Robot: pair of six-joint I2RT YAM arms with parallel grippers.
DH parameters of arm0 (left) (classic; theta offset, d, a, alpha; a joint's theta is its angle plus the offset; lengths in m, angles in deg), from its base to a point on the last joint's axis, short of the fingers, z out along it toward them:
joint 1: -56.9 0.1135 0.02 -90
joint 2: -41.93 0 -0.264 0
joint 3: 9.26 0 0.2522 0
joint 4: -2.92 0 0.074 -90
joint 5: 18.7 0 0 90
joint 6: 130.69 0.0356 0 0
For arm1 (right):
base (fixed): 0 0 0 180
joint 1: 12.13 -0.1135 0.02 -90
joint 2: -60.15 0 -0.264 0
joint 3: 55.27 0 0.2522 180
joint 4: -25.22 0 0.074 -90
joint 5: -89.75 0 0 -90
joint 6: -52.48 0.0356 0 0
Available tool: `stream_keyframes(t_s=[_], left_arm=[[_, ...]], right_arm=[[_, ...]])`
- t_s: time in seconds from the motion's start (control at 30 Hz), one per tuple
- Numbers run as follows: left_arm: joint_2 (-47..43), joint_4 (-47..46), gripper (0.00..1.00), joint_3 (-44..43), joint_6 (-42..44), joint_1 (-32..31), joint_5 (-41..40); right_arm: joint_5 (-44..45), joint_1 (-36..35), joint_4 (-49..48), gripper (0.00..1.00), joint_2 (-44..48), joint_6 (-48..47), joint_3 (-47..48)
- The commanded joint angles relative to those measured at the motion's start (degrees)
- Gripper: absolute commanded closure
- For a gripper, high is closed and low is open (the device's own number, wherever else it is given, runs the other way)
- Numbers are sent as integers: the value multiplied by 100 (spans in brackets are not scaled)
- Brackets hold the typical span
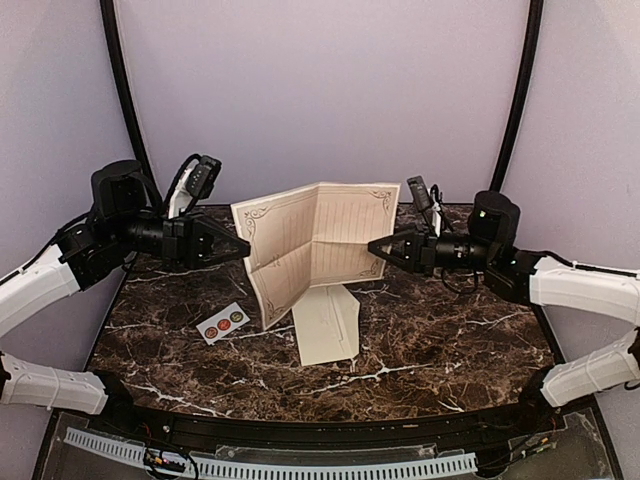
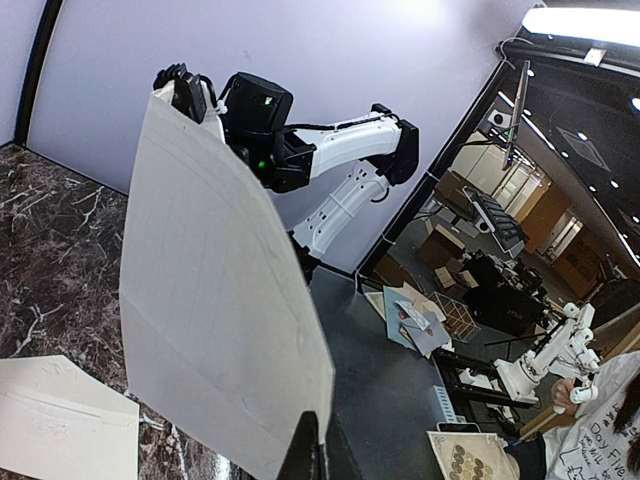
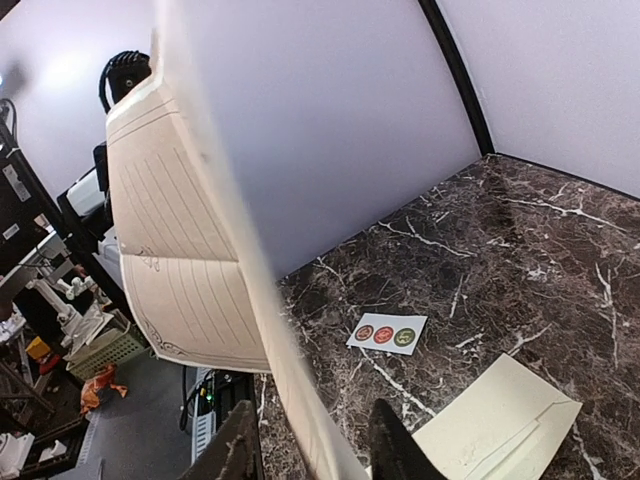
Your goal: Place the letter into the envelope and seal it
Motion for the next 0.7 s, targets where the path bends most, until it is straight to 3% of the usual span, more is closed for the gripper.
stream_keyframes(t_s=[0.0, 0.27, 0.43, 0.5, 0.57, 0.67], left_arm=[[-95, -158, 100, -73, 44, -17, 6], [-20, -119, 100, -81, 88, -22, -78], [26, -125, 100, -81, 106, -22, -165], [25, -123, 87, -96, 110, -22, -246], [-12, -60, 55, -124, 180, -17, -409], [-172, 338, 34, -241, 481, 3, -851]], right_arm=[[-358, 23, -654, 73, 68, 278, -181], [-331, 12, -869, 100, 87, 426, -281], [-132, 13, -920, 100, 139, 501, -376], [-44, 12, -1002, 100, 188, 559, -439], [14, 13, -1130, 100, 244, 631, -517], [100, 12, -1255, 100, 345, 698, -610]])
